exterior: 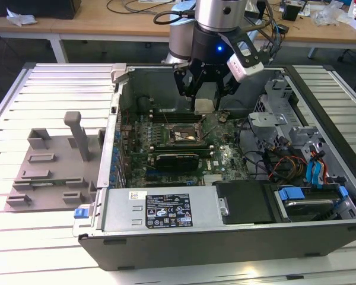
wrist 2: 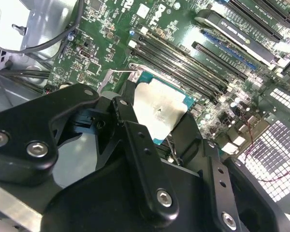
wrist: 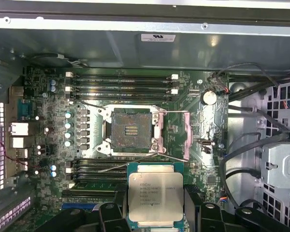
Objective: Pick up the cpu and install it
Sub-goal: 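Place the cpu into insertion slot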
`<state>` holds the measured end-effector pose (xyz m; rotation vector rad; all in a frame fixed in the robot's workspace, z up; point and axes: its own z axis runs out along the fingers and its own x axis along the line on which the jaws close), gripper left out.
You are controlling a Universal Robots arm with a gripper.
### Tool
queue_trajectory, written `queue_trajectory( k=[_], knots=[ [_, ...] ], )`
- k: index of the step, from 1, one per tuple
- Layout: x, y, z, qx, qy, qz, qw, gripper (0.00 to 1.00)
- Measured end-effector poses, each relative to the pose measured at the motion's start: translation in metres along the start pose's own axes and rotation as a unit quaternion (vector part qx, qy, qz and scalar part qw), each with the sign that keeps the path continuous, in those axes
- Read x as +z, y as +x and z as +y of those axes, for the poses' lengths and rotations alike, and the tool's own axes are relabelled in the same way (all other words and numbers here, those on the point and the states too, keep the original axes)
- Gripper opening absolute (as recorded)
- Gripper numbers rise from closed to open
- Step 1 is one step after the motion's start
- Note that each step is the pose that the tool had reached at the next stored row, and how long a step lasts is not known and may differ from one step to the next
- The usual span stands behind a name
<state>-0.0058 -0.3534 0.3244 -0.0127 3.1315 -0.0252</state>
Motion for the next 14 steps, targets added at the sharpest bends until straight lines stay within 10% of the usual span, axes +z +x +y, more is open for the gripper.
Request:
queue_trajectory(
  k=[7, 10, 14],
  knots=[
    [0.0005, 0.0, 0.0, 0.08, 0.0008, 0.0013, 0.9968, 0.55],
    [0.0006, 0.0, 0.0, 0.116, 0.0012, 0.0019, 0.9932, 0.55],
    [0.001, 0.0, 0.0, 0.17, 0.0017, 0.0028, 0.9855, 0.55]
  ],
)
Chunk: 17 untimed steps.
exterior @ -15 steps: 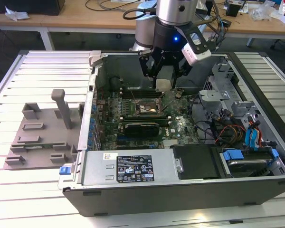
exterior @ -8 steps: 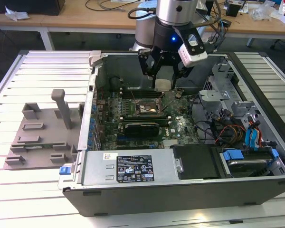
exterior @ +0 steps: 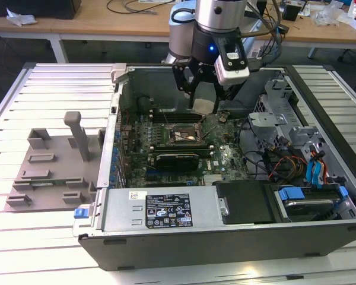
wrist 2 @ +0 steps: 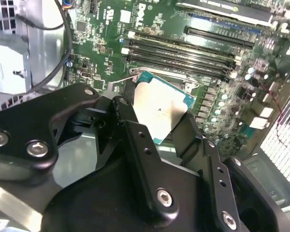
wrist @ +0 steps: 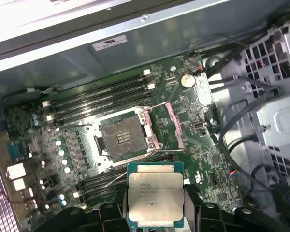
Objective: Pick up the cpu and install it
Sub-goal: 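Place the cpu into insertion slot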
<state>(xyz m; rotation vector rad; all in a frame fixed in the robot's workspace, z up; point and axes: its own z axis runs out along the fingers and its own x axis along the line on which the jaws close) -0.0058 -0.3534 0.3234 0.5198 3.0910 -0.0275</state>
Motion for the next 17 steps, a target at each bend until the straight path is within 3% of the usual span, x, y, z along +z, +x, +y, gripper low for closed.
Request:
queue_trajectory(
  k=[5, 9, 12, 17],
  knots=[
    [0.0003, 0.0, 0.0, 0.046, 0.0005, 0.0008, 0.9989, 0.55],
    [0.0005, 0.0, 0.0, 0.079, 0.0008, 0.0013, 0.9969, 0.55],
    [0.0006, 0.0, 0.0, 0.101, 0.001, 0.0016, 0.9949, 0.55],
    [0.0008, 0.0, 0.0, 0.141, 0.0014, 0.0023, 0.99, 0.55]
  ],
)
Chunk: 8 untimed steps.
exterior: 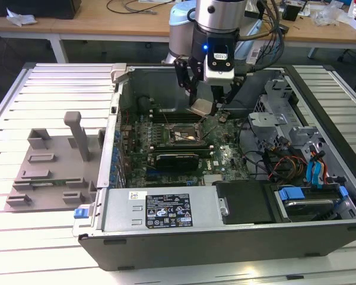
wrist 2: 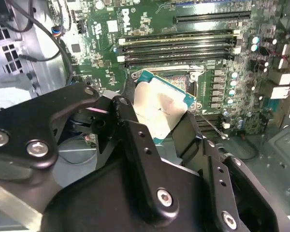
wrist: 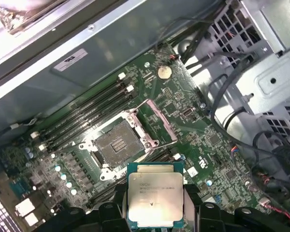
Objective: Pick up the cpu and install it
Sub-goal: 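Place the cpu into insertion slot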
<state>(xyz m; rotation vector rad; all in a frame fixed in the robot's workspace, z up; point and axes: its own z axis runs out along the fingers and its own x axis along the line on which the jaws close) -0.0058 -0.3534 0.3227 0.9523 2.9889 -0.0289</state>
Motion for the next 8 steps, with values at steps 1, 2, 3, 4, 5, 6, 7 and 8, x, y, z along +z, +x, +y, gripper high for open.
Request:
queue_trajectory(
  k=[1, 2, 3, 4, 5, 6, 7, 8],
  knots=[
    [0.0, 0.0, 0.0, 0.005, 0.0, 0.0001, 1.0, 0.55],
    [0.0001, 0.0, 0.0, 0.016, 0.0002, 0.0003, 0.9999, 0.55],
    [0.0002, 0.0, 0.0, 0.028, 0.0002, 0.0005, 0.9996, 0.55],
    [0.0002, 0.0, 0.0, 0.036, 0.0003, 0.0006, 0.9993, 0.55],
    [0.0003, 0.0, 0.0, 0.041, 0.0004, 0.0006, 0.9992, 0.55],
    [0.0004, 0.0, 0.0, 0.047, 0.0004, 0.0008, 0.9989, 0.55],
    [0.0004, 0.0, 0.0, 0.052, 0.0005, 0.0008, 0.9986, 0.55],
    [0.0004, 0.0, 0.0, 0.056, 0.0006, 0.0009, 0.9984, 0.55]
  ],
)
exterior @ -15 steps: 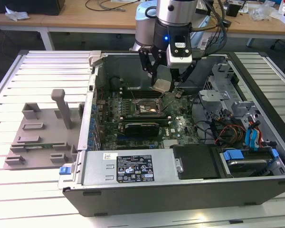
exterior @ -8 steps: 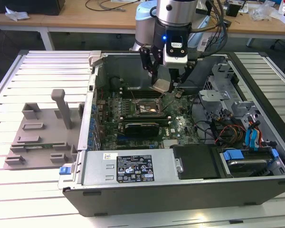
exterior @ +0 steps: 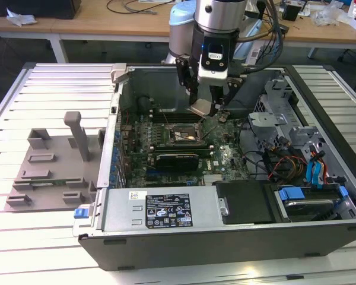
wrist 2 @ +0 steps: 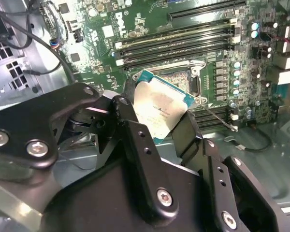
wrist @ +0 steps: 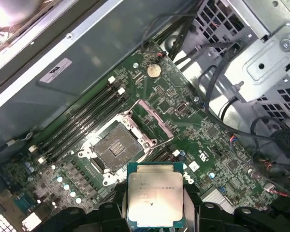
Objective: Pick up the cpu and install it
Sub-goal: 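Place the cpu into insertion slot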
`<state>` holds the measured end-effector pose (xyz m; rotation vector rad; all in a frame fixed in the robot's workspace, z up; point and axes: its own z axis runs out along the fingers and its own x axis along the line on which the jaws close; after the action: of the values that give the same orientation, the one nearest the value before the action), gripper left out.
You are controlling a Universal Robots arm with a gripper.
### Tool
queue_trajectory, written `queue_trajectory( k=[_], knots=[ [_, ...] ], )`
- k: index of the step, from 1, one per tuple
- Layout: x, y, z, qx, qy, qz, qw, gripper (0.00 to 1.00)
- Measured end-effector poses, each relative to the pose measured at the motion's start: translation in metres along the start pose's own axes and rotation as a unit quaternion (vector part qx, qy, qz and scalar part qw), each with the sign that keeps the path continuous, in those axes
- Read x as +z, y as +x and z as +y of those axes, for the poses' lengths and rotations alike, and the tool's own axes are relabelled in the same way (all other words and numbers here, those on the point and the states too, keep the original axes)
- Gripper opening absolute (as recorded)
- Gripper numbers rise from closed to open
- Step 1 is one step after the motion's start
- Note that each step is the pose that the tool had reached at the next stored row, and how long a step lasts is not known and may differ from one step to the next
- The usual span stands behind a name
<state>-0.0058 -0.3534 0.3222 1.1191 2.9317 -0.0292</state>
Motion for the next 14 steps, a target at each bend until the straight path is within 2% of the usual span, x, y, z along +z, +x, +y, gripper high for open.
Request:
queue_trajectory(
  k=[2, 5, 11, 14],
  knots=[
    [0.0002, 0.0, 0.0, 0.017, 0.0002, 0.0003, 0.9998, 0.55],
    [0.0005, 0.0, 0.0, 0.045, 0.0004, 0.0007, 0.999, 0.55],
    [0.0008, 0.0, 0.0, 0.073, 0.0007, 0.0011, 0.9973, 0.55],
    [0.0009, 0.0, 0.0, 0.09, 0.001, 0.0013, 0.9959, 0.55]
  ],
)
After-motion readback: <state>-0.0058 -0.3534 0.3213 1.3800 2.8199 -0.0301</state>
